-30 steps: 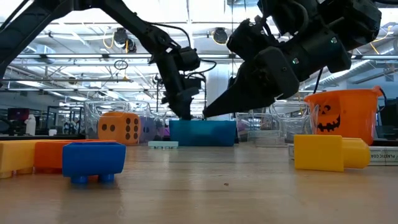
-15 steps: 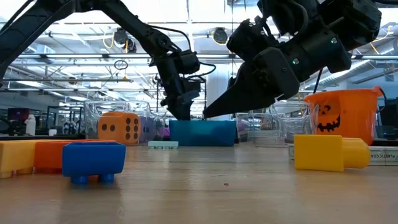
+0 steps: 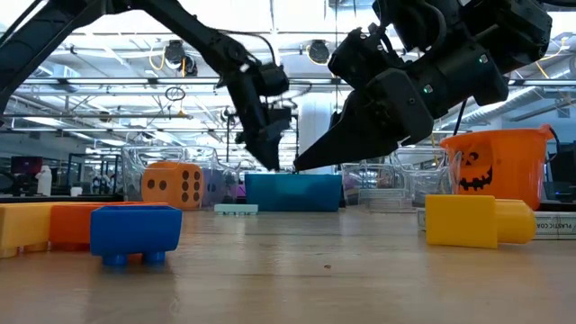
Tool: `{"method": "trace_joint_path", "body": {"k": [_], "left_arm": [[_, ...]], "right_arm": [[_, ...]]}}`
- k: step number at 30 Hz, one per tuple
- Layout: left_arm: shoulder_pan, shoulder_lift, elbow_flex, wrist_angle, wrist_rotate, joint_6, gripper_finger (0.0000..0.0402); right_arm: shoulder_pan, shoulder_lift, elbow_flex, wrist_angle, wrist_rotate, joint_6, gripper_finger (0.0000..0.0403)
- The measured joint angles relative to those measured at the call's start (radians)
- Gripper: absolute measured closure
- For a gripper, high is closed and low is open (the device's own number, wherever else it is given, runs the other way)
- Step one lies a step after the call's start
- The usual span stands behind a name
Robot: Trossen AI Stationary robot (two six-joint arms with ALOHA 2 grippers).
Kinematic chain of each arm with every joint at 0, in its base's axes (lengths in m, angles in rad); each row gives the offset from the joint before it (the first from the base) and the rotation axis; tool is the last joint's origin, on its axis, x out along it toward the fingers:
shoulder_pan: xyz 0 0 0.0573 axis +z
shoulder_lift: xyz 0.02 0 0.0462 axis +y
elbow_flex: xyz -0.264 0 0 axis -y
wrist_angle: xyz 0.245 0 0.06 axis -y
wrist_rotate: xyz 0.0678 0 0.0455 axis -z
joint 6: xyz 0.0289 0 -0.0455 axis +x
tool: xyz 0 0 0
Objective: Pick & Place Toys
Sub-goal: Put the green game piece into the blue bin, then put the light blue game piece into the blue bin
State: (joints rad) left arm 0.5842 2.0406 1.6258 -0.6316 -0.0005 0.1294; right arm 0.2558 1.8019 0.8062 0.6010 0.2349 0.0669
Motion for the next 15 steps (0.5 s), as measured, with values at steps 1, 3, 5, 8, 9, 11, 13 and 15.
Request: {"method": "trace_joint_path", "body": {"k": [1,3,5,8,9,11,13,15], "left_arm": [[0.000,-0.011,0.011,-0.005,0.000,0.002,0.0225],[0.000,-0.030,0.044,-0.021,0.000,0.009,0.0219],[0.000,-0.051,0.087,-0.052,-0.001,0.022,0.0218],[0.000,-0.094,0.154,-0.105,-0.001,0.034,0.0221],[0.000,-0.112,0.171,-0.119,-0.001,0.032,0.0223],[0.000,-0.157,0.190,-0.145,0.012,0.027,0.0227],[0.000,-0.209,0.191,-0.153,0.051,0.030,0.0231],[0.003,-0.269,0.191,-0.156,0.100,0.037,0.0236]], "right_arm": [[0.000,0.000,0.000,0.000,0.000,0.000,0.0193],[0.000,0.000,0.000,0.000,0.000,-0.001,0.0193],[0.000,0.000,0.000,0.000,0.000,-0.001,0.0193],[0.000,0.000,0.000,0.000,0.000,0.000,0.0193],[0.000,0.000,0.000,0.000,0.000,0.000,0.0193],[0.000,0.000,0.000,-0.003,0.000,0.000,0.0193],[0.003,0.000,0.000,-0.007,0.000,0.000,0.0193],[0.008,0.000,0.000,-0.008,0.000,0.000,0.0193]]}}
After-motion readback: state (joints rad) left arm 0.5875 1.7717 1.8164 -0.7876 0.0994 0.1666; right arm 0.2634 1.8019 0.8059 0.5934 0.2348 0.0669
